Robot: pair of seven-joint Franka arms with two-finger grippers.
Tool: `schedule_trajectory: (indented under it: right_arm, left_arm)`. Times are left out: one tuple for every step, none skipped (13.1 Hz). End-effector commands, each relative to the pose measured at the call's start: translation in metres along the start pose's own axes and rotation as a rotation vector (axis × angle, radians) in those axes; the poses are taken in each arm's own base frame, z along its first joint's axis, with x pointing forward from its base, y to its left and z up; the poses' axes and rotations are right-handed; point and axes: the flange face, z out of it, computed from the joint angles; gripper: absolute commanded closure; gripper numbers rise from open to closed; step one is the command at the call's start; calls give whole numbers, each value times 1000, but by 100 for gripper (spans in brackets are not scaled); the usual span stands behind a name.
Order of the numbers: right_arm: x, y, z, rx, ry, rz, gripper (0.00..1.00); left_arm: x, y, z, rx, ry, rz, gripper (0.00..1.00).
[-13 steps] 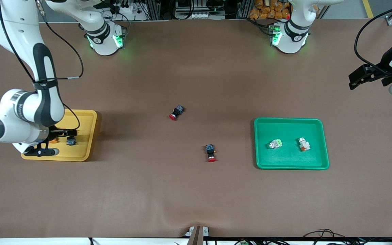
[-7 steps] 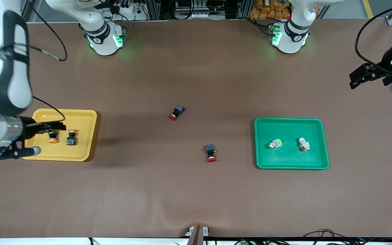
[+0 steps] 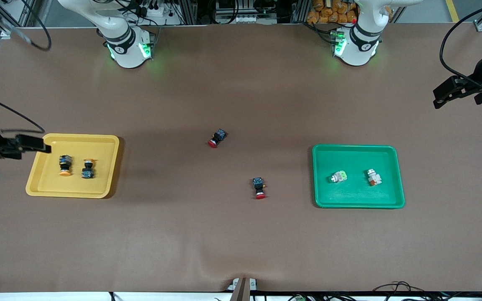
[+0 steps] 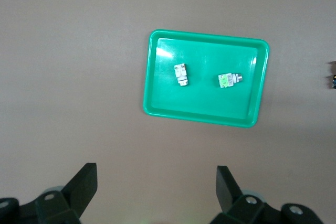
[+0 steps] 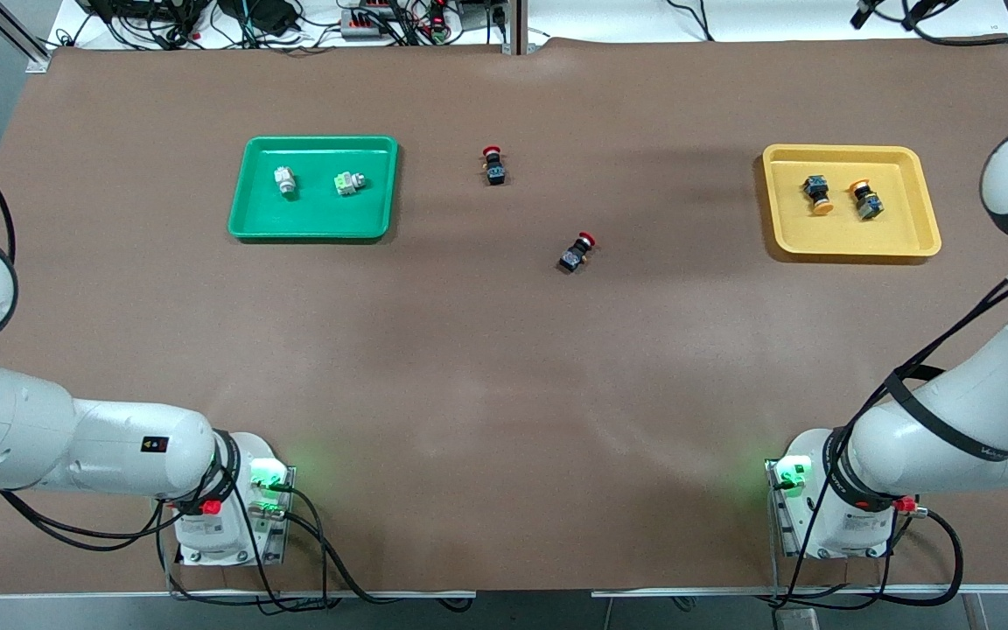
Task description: Place green and yellow buttons in trays
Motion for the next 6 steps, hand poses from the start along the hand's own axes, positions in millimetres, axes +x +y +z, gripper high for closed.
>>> schedule_trajectory:
  right_arm:
    - [-31, -27, -30, -58, -5, 122, 0]
    - [-43, -32, -42, -60, 9, 155, 0]
    - [-54, -31, -46, -60, 16, 177, 0]
    - [-64, -30, -50, -59, 20, 196, 0]
    - [-72, -25, -51, -56, 17, 245, 0]
    - [-84, -25, -54, -53, 26, 289, 0]
  left_arm:
    - [-3, -3, -6, -21, -2, 10, 0]
    - [-3, -5, -7, -22, -1, 8, 0]
    - [-3, -5, -7, -22, -1, 8, 0]
    - [-3, -5, -7, -22, -1, 8, 0]
    - [-3, -5, -7, -20, 1, 9, 0]
    - [-2, -7, -7, -20, 1, 6, 0]
